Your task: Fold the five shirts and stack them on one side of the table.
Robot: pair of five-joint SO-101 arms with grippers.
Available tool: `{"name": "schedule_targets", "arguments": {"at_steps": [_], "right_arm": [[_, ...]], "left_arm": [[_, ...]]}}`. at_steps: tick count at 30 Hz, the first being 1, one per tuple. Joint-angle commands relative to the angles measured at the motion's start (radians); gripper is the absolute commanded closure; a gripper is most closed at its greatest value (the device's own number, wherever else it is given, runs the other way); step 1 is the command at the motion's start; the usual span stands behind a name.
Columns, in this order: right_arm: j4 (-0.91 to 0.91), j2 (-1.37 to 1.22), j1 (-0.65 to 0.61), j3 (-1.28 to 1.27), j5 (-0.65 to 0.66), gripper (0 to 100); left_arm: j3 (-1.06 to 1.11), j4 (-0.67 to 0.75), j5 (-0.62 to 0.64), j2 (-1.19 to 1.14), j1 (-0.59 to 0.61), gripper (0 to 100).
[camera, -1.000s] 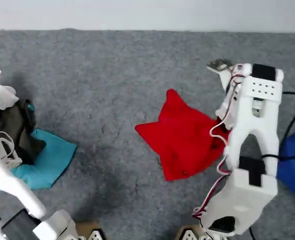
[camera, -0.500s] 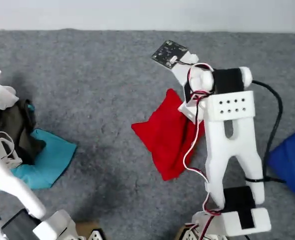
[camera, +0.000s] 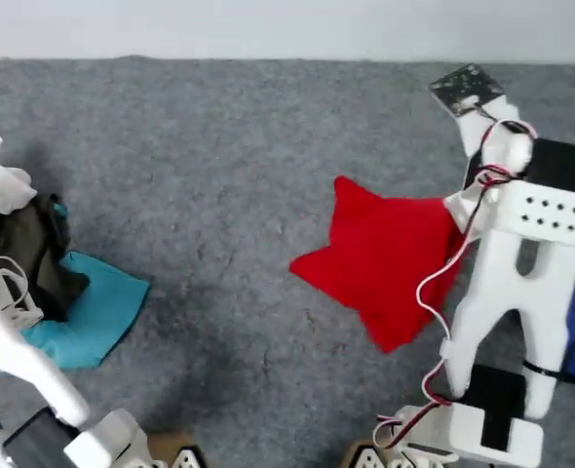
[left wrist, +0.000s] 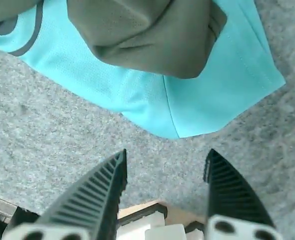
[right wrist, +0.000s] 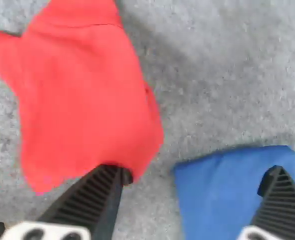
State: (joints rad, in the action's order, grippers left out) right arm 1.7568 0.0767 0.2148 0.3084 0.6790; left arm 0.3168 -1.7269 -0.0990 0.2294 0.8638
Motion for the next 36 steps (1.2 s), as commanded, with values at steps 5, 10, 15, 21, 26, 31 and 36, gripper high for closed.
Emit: {"name": "schedule_targets", "arguments": {"at_steps": [5, 10, 15, 21, 26, 31, 36], "right_arm": [[0.042, -0.019, -0.091, -0.186, 0.069, 60.4], [0.042, 0.065, -0.127, -0.27, 0.071, 60.4], [0.041, 0.124, -0.266, -0.325, 0.055, 60.4], [-0.09, 0.071, -0.541, -0.539, 0.051, 60.4], [-0.24, -0.019, -0.498, -0.563, 0.052, 60.4], [-0.306, -0.119, -0.358, -0.47, 0.055, 60.4], [-0.318, -0.271, -0.315, -0.356, 0.057, 61.8]], "left_arm": [[0.005, -0.029, -0.014, 0.032, -0.002, 76], [0.059, -0.029, -0.014, 0.038, -0.002, 76], [0.099, -0.029, -0.014, 0.038, -0.002, 76], [0.105, -0.028, -0.014, 0.038, -0.002, 76], [0.101, -0.029, -0.014, 0.04, 0.0, 76], [0.101, -0.029, -0.014, 0.04, 0.0, 76], [0.101, -0.029, -0.014, 0.04, -0.002, 76]]}}
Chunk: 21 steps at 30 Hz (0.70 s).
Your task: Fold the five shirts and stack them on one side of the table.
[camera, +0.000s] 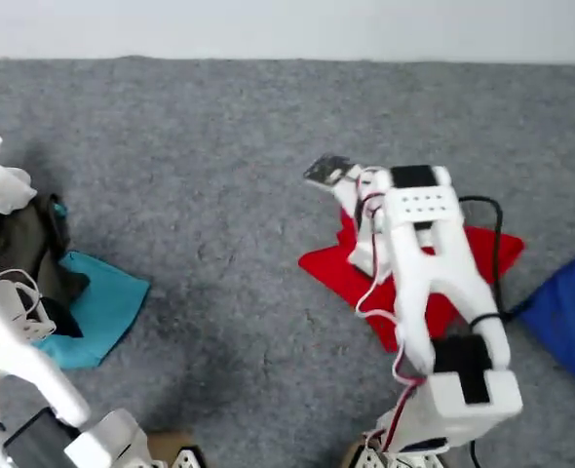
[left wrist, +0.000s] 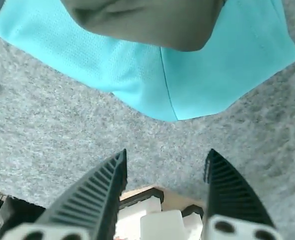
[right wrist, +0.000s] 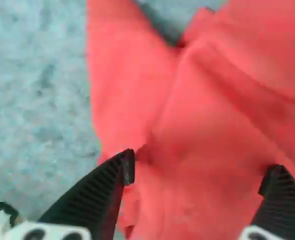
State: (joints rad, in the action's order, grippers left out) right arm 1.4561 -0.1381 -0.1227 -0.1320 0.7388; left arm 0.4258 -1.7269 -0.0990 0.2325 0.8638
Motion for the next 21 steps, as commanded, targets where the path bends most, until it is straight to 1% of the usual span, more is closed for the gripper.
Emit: {"name": "schedule_targets", "arguments": {"at_steps": [1, 3, 7, 8, 10, 12, 16, 19, 21], "right_arm": [[-0.018, -0.091, 0.024, 0.107, -0.003, 64.5], [-0.018, -0.159, 0.028, 0.161, -0.008, 73.6], [-0.016, -0.255, 0.03, 0.264, -0.009, 98.3], [-0.016, -0.269, 0.03, 0.287, -0.009, 99.5], [-0.008, -0.282, 0.031, 0.321, -0.009, 96.2], [-0.001, -0.28, 0.03, 0.345, -0.009, 98.6], [0.09, -0.245, 0.019, 0.419, -0.011, 98.9], [0.177, -0.186, -0.025, 0.488, -0.011, 98.9], [0.251, -0.133, -0.081, 0.537, -0.005, 98.9]], "left_arm": [[-0.008, -0.029, -0.014, 0.037, -0.002, 76], [-0.008, -0.029, -0.014, 0.037, -0.002, 76], [-0.008, -0.029, -0.014, 0.037, -0.002, 76], [-0.008, -0.029, -0.014, 0.037, -0.002, 76], [-0.01, -0.031, -0.014, 0.037, -0.002, 76], [-0.01, -0.031, -0.014, 0.037, -0.002, 76], [-0.01, -0.031, -0.014, 0.037, -0.003, 76], [-0.01, -0.031, -0.012, 0.038, -0.031, 76], [-0.01, -0.031, -0.009, 0.048, -0.064, 77]]}}
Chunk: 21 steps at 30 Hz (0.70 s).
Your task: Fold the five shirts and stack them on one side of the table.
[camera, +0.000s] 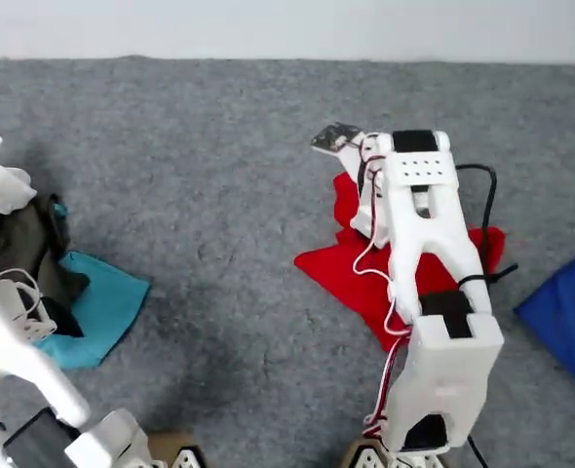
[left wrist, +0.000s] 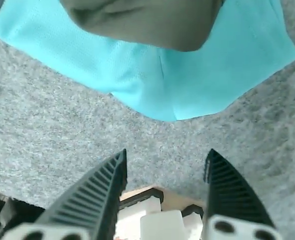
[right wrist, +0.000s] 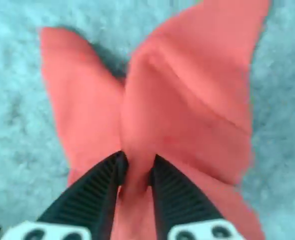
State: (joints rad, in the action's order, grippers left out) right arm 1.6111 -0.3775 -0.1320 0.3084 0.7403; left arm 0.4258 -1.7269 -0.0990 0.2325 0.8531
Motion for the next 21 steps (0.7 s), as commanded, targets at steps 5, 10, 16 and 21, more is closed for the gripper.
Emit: {"name": "schedule_targets", "arguments": {"at_steps": [5, 10, 16, 21], "right_arm": [[0.186, 0.271, -0.255, 0.17, -0.011, 98.9], [0.185, 0.433, -0.453, 0.172, -0.012, 99.0], [0.182, 0.616, -0.634, 0.178, -0.123, 99.0], [0.182, 0.725, -0.568, 0.238, -0.167, 99.0]], "left_arm": [[-0.008, -0.031, -0.009, 0.172, -0.186, 82], [-0.008, -0.028, -0.009, 0.347, -0.339, 84], [-0.002, -0.028, 0.04, 0.4, -0.362, 84], [-0.002, -0.028, 0.071, 0.373, -0.362, 84]]}}
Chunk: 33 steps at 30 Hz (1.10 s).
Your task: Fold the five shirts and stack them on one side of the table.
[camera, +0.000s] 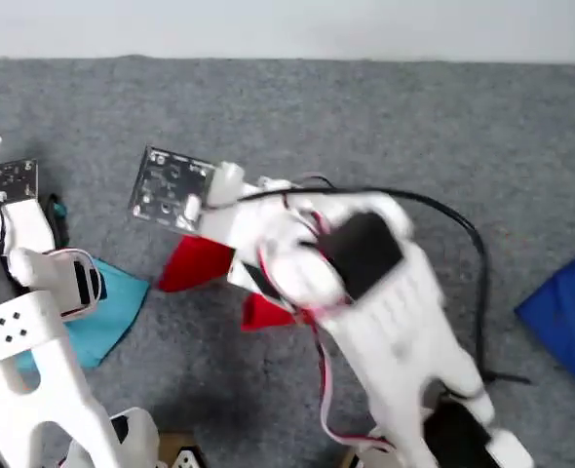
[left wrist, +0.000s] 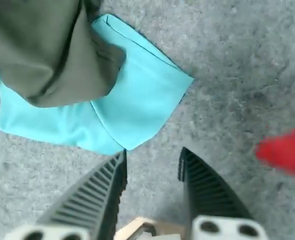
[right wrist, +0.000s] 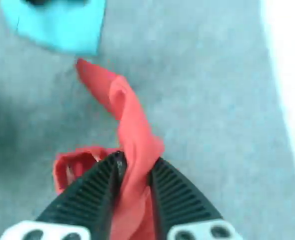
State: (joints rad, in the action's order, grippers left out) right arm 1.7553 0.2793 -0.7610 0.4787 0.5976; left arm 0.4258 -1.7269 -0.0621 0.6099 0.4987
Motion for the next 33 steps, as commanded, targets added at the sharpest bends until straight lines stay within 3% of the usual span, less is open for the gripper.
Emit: {"name": "schedule_targets", "arguments": {"at_steps": [1, 9, 13, 15, 19, 22, 29, 33], "right_arm": [[0.036, 0.071, 0.119, 0.078, -0.025, 99.0], [-0.302, -0.082, 0.676, -0.129, -0.029, 98.7], [-0.545, -0.239, 0.857, -0.25, -0.029, 96.8], [-0.595, -0.337, 0.911, -0.262, -0.028, 89.0], [-0.506, -0.467, 0.961, -0.241, -0.028, 70.8], [-0.409, -0.492, 0.98, -0.178, -0.029, 71.4], [-0.3, -0.447, 0.961, 0.066, -0.031, 71.3], [-0.114, -0.432, 0.805, 0.107, -0.012, 71.3]], "left_arm": [[-0.002, -0.028, 0.034, -0.005, -0.008, 84], [-0.001, -0.029, 0.034, 0.0, -0.012, 84], [-0.001, -0.029, 0.034, 0.002, -0.012, 84], [-0.001, -0.029, 0.034, 0.002, -0.012, 84], [-0.001, -0.029, 0.034, 0.0, -0.012, 84], [0.001, -0.029, 0.034, -0.006, -0.023, 84], [0.099, -0.029, 0.032, 0.003, -0.196, 84], [0.099, -0.029, 0.032, 0.003, -0.198, 84]]}}
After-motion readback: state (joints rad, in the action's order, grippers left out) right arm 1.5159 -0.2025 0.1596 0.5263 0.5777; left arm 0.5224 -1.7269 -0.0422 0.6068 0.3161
